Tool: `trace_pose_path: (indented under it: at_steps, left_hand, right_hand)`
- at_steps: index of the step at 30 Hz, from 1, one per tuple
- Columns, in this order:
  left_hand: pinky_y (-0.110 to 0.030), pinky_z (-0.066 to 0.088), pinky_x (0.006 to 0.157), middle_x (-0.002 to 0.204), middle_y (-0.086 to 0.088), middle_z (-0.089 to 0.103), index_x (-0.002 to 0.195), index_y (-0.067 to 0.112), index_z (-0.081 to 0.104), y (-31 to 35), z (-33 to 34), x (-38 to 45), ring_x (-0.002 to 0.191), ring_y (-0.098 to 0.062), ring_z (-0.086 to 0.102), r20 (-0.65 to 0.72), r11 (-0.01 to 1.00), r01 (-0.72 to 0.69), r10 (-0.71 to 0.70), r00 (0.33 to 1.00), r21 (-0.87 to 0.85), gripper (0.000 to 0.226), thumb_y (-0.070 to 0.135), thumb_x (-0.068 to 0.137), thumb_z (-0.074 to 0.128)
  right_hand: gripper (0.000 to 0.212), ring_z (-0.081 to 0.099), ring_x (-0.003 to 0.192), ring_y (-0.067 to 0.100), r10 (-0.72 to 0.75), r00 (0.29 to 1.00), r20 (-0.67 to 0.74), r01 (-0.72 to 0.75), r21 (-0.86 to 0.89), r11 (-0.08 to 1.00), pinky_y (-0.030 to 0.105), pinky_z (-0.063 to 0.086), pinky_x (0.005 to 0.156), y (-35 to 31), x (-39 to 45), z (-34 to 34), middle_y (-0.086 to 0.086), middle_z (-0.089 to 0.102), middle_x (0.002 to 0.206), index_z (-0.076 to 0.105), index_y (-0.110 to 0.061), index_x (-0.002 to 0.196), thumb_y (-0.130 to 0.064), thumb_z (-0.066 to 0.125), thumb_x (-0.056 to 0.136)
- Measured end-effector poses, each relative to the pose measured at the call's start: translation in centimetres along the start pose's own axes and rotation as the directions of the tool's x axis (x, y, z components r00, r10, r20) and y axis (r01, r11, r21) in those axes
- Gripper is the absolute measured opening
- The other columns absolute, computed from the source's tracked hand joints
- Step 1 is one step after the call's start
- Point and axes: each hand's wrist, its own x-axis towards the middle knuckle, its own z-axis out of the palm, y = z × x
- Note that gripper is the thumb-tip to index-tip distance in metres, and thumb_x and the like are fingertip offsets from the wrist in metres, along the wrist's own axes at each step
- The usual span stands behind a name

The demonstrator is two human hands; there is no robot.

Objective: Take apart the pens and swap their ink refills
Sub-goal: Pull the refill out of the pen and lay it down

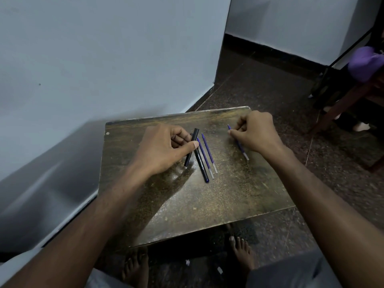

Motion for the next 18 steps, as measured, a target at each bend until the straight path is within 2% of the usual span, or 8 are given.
trace_pose_path:
  at_steps: [3, 6, 11, 13, 16, 18]
  left_hand:
    - [-0.008, 0.059, 0.062, 0.081, 0.016, 0.079, 0.094, 0.031, 0.082, 0.0, 0.0, 0.0, 0.066, 0.011, 0.072, -0.007, 1.0, 0.006, -0.006, 1.0, 0.005, 0.017, 0.045, 0.088, 0.087]
    - [-0.011, 0.061, 0.064, 0.081, 0.016, 0.079, 0.093, 0.031, 0.081, 0.0, 0.0, 0.0, 0.068, 0.01, 0.073, -0.01, 1.0, 0.006, -0.006, 1.0, 0.004, 0.017, 0.046, 0.087, 0.087]
    - [-0.017, 0.064, 0.066, 0.082, 0.015, 0.08, 0.094, 0.031, 0.082, -0.1, 0.0, 0.1, 0.068, 0.009, 0.073, -0.01, 1.0, 0.004, -0.004, 1.0, 0.008, 0.017, 0.046, 0.088, 0.087]
    - [-0.014, 0.063, 0.066, 0.082, 0.015, 0.08, 0.093, 0.031, 0.081, -0.1, -0.1, 0.1, 0.068, 0.01, 0.073, -0.008, 1.0, 0.006, -0.006, 1.0, 0.01, 0.017, 0.046, 0.088, 0.087]
    - [-0.01, 0.06, 0.064, 0.082, 0.016, 0.079, 0.093, 0.031, 0.082, 0.0, -0.2, 0.1, 0.068, 0.01, 0.073, -0.009, 1.0, 0.004, -0.003, 1.0, 0.011, 0.018, 0.048, 0.088, 0.086]
    - [-0.011, 0.061, 0.065, 0.081, 0.016, 0.079, 0.093, 0.032, 0.081, 0.0, -0.2, 0.0, 0.069, 0.01, 0.073, -0.008, 1.0, 0.004, -0.004, 1.0, 0.007, 0.017, 0.048, 0.088, 0.086]
  right_hand:
    - [0.018, 0.066, 0.055, -0.004, -0.019, 0.997, 0.07, 0.014, 0.072, 0.997, 0.006, 0.042, 0.054, -1.9, -0.9, 0.6, -0.012, 0.071, 0.064, 0.077, -0.018, 0.079, -0.027, 0.088, 0.091]
    - [0.018, 0.062, 0.044, -0.01, -0.026, 0.982, 0.189, 0.011, 0.08, 0.997, 0.004, 0.04, 0.045, -3.0, -1.4, 1.7, -0.008, 0.075, 0.065, 0.08, -0.014, 0.081, -0.027, 0.088, 0.091]
    - [0.019, 0.059, 0.039, -0.012, -0.007, 0.97, 0.241, -0.016, 0.094, 0.995, 0.005, 0.04, 0.041, -3.4, -1.5, 2.5, -0.006, 0.072, 0.06, 0.079, -0.01, 0.076, -0.02, 0.092, 0.086]
    - [0.017, 0.064, 0.045, -0.007, 0.011, 0.978, 0.208, -0.025, 0.062, 0.998, 0.008, 0.045, 0.045, -3.3, -1.4, 2.5, -0.005, 0.074, 0.063, 0.08, -0.01, 0.076, -0.018, 0.092, 0.086]
    - [0.014, 0.073, 0.063, 0.002, 0.02, 0.993, 0.115, -0.023, 0.024, 0.999, 0.02, 0.058, 0.06, -2.9, -1.2, 2.1, 0.0, 0.079, 0.07, 0.083, -0.009, 0.078, -0.016, 0.088, 0.089]
    - [0.017, 0.078, 0.071, 0.012, 0.019, 0.992, 0.128, -0.02, 0.0, 1.0, 0.028, 0.063, 0.065, -2.9, -1.4, 2.1, 0.006, 0.081, 0.073, 0.082, -0.004, 0.079, -0.017, 0.087, 0.089]
